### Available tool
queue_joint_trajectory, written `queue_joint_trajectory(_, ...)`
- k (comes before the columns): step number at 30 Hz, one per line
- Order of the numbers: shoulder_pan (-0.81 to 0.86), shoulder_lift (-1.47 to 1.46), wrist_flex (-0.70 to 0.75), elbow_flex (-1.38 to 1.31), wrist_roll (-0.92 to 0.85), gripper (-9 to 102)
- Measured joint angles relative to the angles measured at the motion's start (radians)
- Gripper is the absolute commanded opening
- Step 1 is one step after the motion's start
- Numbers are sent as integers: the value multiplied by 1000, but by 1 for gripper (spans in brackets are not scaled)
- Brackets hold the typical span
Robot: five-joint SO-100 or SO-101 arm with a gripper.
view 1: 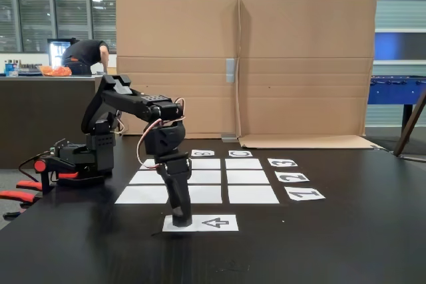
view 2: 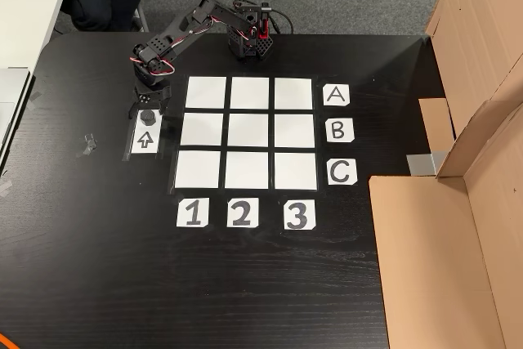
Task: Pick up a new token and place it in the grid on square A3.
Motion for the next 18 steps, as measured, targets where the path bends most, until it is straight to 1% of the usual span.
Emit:
queue_joint_trajectory(16,0,-58,0,-72,0,35)
queue_joint_trajectory(18,0,-63,0,-78,0,30)
